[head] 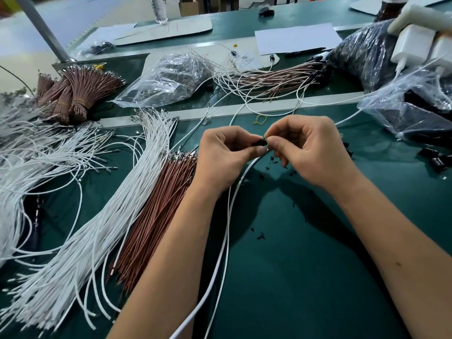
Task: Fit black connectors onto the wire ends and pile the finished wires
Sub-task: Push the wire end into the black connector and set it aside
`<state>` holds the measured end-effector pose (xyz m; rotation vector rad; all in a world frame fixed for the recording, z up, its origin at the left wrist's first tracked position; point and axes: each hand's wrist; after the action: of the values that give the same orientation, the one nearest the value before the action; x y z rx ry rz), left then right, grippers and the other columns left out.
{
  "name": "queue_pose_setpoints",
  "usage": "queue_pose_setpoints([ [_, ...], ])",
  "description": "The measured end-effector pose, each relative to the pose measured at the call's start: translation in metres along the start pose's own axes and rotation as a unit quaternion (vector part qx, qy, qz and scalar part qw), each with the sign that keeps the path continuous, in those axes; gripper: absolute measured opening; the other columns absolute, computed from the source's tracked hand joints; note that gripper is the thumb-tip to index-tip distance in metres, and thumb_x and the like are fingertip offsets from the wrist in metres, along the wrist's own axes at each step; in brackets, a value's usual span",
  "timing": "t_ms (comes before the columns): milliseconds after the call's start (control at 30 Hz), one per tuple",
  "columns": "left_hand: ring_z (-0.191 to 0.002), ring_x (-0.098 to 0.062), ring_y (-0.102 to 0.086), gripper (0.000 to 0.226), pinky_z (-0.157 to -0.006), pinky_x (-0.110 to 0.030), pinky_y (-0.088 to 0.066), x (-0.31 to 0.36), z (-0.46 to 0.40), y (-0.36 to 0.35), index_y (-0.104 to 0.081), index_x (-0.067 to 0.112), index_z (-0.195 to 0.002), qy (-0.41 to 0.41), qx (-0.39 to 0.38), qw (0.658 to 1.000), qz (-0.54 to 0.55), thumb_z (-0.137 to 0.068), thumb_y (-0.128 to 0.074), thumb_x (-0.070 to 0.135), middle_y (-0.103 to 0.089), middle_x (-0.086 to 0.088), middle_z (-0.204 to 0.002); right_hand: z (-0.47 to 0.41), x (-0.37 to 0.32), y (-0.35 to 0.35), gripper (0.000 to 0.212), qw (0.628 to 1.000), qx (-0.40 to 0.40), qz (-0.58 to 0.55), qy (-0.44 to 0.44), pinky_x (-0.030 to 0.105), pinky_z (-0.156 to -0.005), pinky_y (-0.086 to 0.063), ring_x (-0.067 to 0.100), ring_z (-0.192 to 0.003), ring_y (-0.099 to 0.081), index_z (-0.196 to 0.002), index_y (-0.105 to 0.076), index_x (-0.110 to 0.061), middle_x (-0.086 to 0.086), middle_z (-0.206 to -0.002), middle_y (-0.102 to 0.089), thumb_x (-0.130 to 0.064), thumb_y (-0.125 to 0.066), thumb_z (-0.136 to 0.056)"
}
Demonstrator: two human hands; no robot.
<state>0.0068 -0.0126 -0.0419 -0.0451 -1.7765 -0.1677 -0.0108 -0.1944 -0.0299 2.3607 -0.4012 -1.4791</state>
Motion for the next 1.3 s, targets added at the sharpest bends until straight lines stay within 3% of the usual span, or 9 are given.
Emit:
queue_pose_setpoints([
  [267, -0.078, -0.025, -0.074, 0.015, -0.084, -0.046, -0.062, 0.001, 0.002, -0.003, -0.076, 0.001, -0.083, -0.011, 0.005, 1.0, -0.028, -0.073, -0.084, -0.008, -0.077, -0.014, -0.083, -0.001, -0.003, 0.006, 0.007, 0.999, -0.01, 0.044, 0.014, 0.024, -0.053, -0.051, 0.011, -0.05, -0.062, -0.089, -0.075, -0.008, -0.003, -0.066, -0.069, -0.002, -0.074, -0.091],
  [367, -0.074, -0.02, -0.073, 0.014, -0.08, -0.041, -0.062, 0.001, 0.002, -0.005, -0.076, -0.004, -0.086, -0.014, 0.017, 0.999, -0.029, -0.074, -0.084, -0.007, -0.077, -0.014, -0.081, -0.001, -0.004, 0.003, 0.006, 0.997, 0.011, 0.069, 0.022, 0.015, -0.056, -0.047, 0.005, -0.055, -0.063, -0.088, -0.076, -0.009, -0.012, -0.067, -0.068, -0.003, -0.075, -0.09],
  [500, -0.074, -0.018, -0.074, 0.013, -0.074, -0.034, -0.062, 0.001, 0.001, -0.009, -0.077, 0.002, -0.083, -0.038, 0.018, 0.997, -0.058, -0.075, -0.085, -0.002, -0.077, -0.007, -0.079, 0.0, -0.004, 0.004, 0.005, 0.993, 0.035, 0.105, 0.047, 0.012, -0.063, -0.049, 0.005, -0.065, -0.067, -0.088, -0.077, -0.01, -0.01, -0.073, -0.071, -0.005, -0.076, -0.088],
  [700, -0.077, -0.021, -0.072, 0.014, -0.082, -0.039, -0.06, 0.003, 0.001, -0.003, -0.077, 0.004, -0.084, 0.007, -0.012, 1.0, 0.016, -0.075, -0.084, -0.003, -0.077, -0.015, -0.084, -0.003, 0.001, 0.011, 0.003, 0.999, -0.021, 0.018, 0.038, 0.019, -0.055, -0.048, 0.008, -0.052, -0.06, -0.089, -0.073, -0.011, -0.005, -0.068, -0.068, -0.008, -0.073, -0.09],
  [833, -0.077, -0.023, -0.073, 0.017, -0.082, -0.043, -0.061, 0.003, 0.002, -0.003, -0.076, 0.005, -0.081, -0.017, -0.013, 1.0, 0.013, -0.073, -0.085, -0.006, -0.077, -0.014, -0.083, -0.003, 0.004, 0.008, 0.006, 0.996, -0.028, -0.078, -0.018, 0.023, -0.049, -0.047, 0.013, -0.049, -0.057, -0.088, -0.07, -0.006, -0.001, -0.063, -0.067, -0.002, -0.071, -0.092],
  [1000, -0.076, -0.017, -0.074, 0.019, -0.075, -0.027, -0.059, 0.005, 0.003, -0.002, -0.074, 0.005, -0.08, -0.012, -0.032, 0.995, 0.091, -0.072, -0.082, -0.01, -0.078, -0.008, -0.081, -0.003, 0.005, 0.009, 0.007, 0.981, -0.041, -0.19, -0.031, 0.022, -0.05, -0.045, 0.015, -0.056, -0.057, -0.091, -0.068, -0.001, 0.003, -0.068, -0.068, 0.005, -0.067, -0.094],
  [1300, -0.078, -0.018, -0.073, 0.024, -0.08, -0.029, -0.06, 0.009, 0.002, -0.001, -0.073, 0.008, -0.078, -0.002, -0.035, 0.996, 0.079, -0.072, -0.082, -0.013, -0.077, -0.007, -0.082, -0.003, 0.003, 0.011, 0.008, 0.989, -0.04, -0.143, -0.018, 0.019, -0.051, -0.046, 0.011, -0.059, -0.059, -0.095, -0.07, -0.007, -0.001, -0.069, -0.068, 0.0, -0.069, -0.095],
])
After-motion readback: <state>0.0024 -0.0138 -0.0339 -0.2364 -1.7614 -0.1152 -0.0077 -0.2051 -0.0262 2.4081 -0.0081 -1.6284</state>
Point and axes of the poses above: each hand's wrist, its own z-axis away from the middle knuckle, its own y-axis out of the back of the hand, x = y × z
